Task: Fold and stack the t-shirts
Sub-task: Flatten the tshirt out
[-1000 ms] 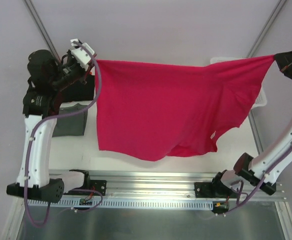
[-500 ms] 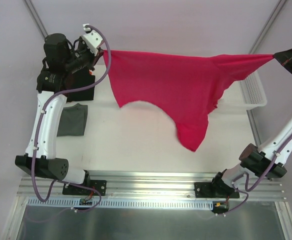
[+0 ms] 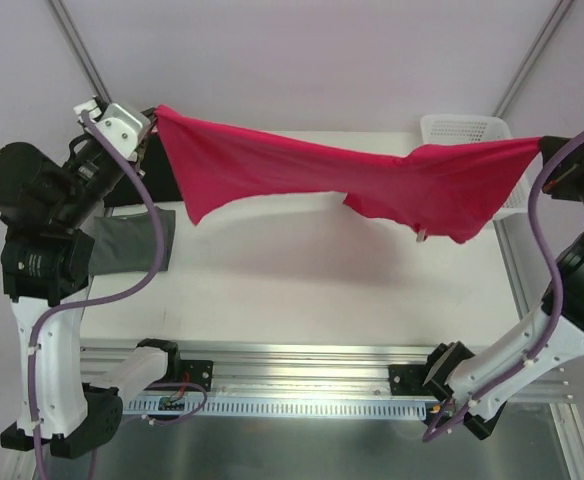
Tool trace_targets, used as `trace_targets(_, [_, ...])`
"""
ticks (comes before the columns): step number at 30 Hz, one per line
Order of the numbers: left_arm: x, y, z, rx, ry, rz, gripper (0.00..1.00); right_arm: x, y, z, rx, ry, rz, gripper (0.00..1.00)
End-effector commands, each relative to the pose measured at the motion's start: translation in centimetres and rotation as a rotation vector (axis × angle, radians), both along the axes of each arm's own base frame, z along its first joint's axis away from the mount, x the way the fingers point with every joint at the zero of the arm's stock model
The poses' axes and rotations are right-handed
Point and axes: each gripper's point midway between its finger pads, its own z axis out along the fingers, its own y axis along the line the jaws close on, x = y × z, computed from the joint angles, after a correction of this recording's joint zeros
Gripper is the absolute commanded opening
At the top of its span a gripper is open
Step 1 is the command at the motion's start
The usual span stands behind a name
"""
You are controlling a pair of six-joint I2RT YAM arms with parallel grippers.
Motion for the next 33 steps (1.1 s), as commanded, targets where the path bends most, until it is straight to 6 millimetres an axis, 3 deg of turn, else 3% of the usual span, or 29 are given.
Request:
trace_targets(1, [-0.9, 1.6, 1.5, -0.073, -0.006, 0.078, 0.00, -1.2, 1.5, -1.0, -0.027, 0.021, 0.042, 0.01])
trace_targets(3, [-0.7, 2.3, 0.7, -0.080, 0.031, 0.121, 0.00, -1.5, 1.5, -2.2, -0.011, 0.060, 0.031, 0.00])
trace_targets(5, [-0.2, 2.8, 0.0, -0.083, 0.063, 0.155, 0.00, -0.8, -0.2, -3.3, 0.025, 0.103, -0.029, 0.01])
trace_targets(10, [4.5, 4.2, -1.5, -0.170, 0.172, 0.275, 0.00, 3.5, -7.7, -4.8, 0.102, 0.190, -0.217, 0.00])
trace_targets(11, [5.1, 4.3, -1.6, -0.186, 0.185, 0.286, 0.00, 4.4, -8.7, -4.7, 0.090, 0.182, -0.228, 0.01])
trace_targets(12, [6.9, 4.4, -2.7, -0.194, 0.226, 0.307, 0.00, 5.6, -9.1, -5.2, 0.076, 0.197, -0.213, 0.01])
trace_targets(14, [8.1, 5.2, -2.7, -0.252, 0.249, 0.366, 0.00, 6.8, -10.7, -6.2, 0.038, 0.224, -0.271, 0.00])
trace_targets(15, [9.2, 5.4, -3.4, -0.259, 0.274, 0.389, 0.00, 7.6, -10.0, -6.7, 0.022, 0.233, -0.248, 0.00])
trace_targets(17, [9.6, 6.1, -3.0, -0.305, 0.271, 0.438, 0.00, 8.1, -10.8, -7.3, -0.050, 0.238, -0.314, 0.01])
trace_targets(19, [9.8, 6.5, -2.9, -0.323, 0.271, 0.469, 0.00, 7.9, -9.7, -6.6, -0.120, 0.203, -0.347, 0.01])
trace_targets(20, [9.8, 7.0, -3.0, -0.324, 0.269, 0.495, 0.00, 8.6, -9.6, -7.2, -0.144, 0.203, -0.354, 0.00])
trace_targets(21, [9.5, 7.4, -3.0, -0.328, 0.263, 0.516, 0.00, 9.3, -8.2, -7.3, -0.167, 0.196, -0.325, 0.01])
trace_targets(23, [9.5, 7.9, -4.3, -0.318, 0.286, 0.551, 0.00, 9.8, -8.3, -8.1, -0.187, 0.216, -0.368, 0.01])
trace_targets(25, [8.9, 8.2, -5.5, -0.318, 0.307, 0.565, 0.00, 10.5, -7.1, -8.8, -0.213, 0.233, -0.347, 0.01])
trace_targets(28, [8.1, 7.7, -6.6, -0.329, 0.339, 0.543, 0.00, 10.5, -5.4, -10.1, -0.269, 0.269, -0.303, 0.01])
trace_targets(33, [6.9, 7.6, -7.5, -0.296, 0.350, 0.527, 0.00, 8.9, -3.5, -11.0, -0.236, 0.275, -0.228, 0.00])
